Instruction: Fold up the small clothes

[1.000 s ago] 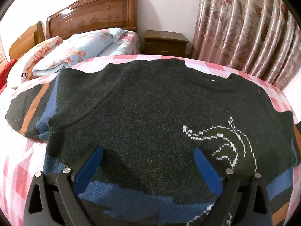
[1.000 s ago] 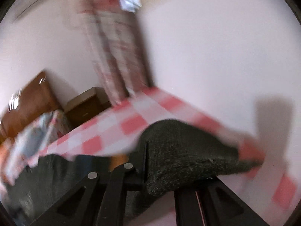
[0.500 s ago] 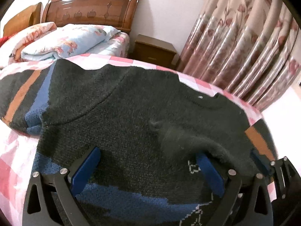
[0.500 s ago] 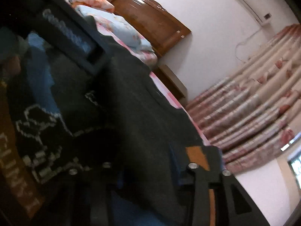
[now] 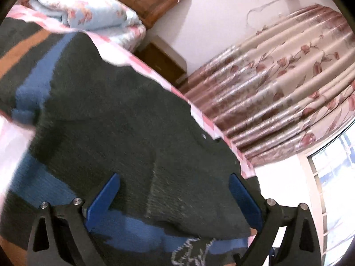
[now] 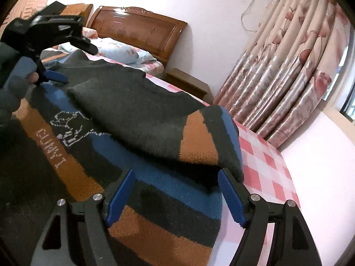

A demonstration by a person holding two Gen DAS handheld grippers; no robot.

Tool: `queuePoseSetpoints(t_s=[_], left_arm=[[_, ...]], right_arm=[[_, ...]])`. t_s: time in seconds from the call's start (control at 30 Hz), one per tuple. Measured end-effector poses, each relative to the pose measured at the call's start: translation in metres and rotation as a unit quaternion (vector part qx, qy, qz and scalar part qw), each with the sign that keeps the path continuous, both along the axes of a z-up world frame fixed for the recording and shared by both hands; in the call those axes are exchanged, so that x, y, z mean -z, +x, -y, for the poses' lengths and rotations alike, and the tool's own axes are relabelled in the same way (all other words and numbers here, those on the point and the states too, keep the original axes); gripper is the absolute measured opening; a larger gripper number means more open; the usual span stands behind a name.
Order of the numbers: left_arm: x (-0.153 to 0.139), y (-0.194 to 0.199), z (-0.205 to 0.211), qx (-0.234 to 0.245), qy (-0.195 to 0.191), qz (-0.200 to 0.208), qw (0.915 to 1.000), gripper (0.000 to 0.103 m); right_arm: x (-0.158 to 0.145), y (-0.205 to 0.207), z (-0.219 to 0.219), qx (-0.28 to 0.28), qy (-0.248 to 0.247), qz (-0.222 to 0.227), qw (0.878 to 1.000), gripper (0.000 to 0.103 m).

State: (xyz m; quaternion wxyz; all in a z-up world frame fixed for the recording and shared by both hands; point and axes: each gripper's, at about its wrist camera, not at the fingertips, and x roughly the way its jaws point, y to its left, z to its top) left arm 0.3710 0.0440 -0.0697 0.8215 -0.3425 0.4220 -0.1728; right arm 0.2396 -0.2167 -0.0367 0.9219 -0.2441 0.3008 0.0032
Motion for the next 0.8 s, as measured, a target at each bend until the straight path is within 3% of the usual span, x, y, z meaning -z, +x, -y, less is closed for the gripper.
queuePoseSetpoints(t_s=[0.17,0.27,0.37,0.4,0.47,0.57,0.67,0.8], left_arm=[[-0.010,0.000,0.034,0.024,0.098,-0.049,0.9937,0.084],[-0.002,0.004,0.051,0.059,0.136,-0.082,0.9856,0.017],[-0.005,0.006,0.062,0.082,0.182,-0.068,0.9775,0.011],[-0.006,0.007,0.061,0.083,0.179,-0.058,0.9787,0.008],[-0.021,0.000,0.051,0.077,0.130,-0.017,0.9883,0.007],[-0.056,-0.010,0.033,0.050,0.109,0.035,0.9922,0.007],[-0.090,-0.007,0.021,0.043,0.127,0.068,0.9886,0.007],[-0.099,0.002,-0.001,0.029,0.144,0.058,0.9875,0.008]], right_arm=[[0.009,-0.007,-0.013,0.013,-0.040,-0.003,0.999,0.103],[0.012,-0.013,-0.019,0.013,-0.063,0.002,0.998,0.103],[0.011,-0.015,-0.021,0.023,-0.081,0.010,0.996,0.103],[0.010,-0.017,-0.021,0.031,-0.084,0.016,0.996,0.103],[0.005,-0.016,-0.014,0.055,-0.078,0.031,0.995,0.103],[-0.011,-0.012,0.020,0.103,0.000,0.034,0.994,0.103],[-0.018,0.002,0.079,0.155,0.136,-0.003,0.978,0.103],[-0.012,0.019,0.112,0.165,0.206,-0.039,0.964,0.103]])
